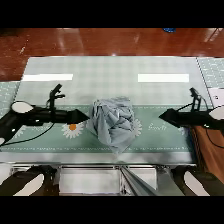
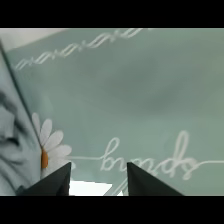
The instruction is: Fold the shirts.
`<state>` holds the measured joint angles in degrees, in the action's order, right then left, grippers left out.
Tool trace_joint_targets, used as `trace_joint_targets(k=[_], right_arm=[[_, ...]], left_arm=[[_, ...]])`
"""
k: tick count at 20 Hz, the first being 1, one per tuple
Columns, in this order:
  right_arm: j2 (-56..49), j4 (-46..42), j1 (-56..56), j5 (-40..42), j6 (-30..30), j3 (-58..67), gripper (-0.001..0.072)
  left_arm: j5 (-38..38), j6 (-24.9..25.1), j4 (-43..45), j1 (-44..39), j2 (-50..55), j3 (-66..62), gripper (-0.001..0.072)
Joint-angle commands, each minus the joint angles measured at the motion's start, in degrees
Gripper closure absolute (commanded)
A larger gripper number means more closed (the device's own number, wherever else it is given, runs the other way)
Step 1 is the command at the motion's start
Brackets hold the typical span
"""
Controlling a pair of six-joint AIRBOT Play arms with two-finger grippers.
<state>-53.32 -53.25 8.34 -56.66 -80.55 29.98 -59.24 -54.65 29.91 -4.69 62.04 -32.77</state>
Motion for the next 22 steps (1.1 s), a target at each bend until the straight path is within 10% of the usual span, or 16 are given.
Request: trace_joint_targets(k=[1, 4, 6, 19, 22], right_arm=[[0.15, 1.68, -6.95, 2.62, -0.72, -1.66, 0.0306], [0.15, 1.75, -12.20, 4.90, -3.48, -1.66, 0.0307], [-0.15, 1.73, -15.80, 4.59, -3.61, -1.66, 0.0306], [-25.64, 19.82, -28.85, 11.82, 6.40, 6.80, 0.0307], [-29.00, 16.02, -30.80, 10.25, 5.16, 10.49, 0.0438]], left_arm=[[10.49, 4.57, -1.86, -8.00, 5.77, -4.26, 0.0198], [8.98, 4.50, -1.86, -10.64, 10.56, -8.92, 0.0218], [4.76, 4.44, -0.52, -9.86, 13.20, -11.21, 0.0688], [-5.31, 4.02, -0.39, -1.07, 14.01, -12.00, 0.0688], [-5.40, 3.30, -0.39, -1.05, 13.99, -12.00, 0.0688]])
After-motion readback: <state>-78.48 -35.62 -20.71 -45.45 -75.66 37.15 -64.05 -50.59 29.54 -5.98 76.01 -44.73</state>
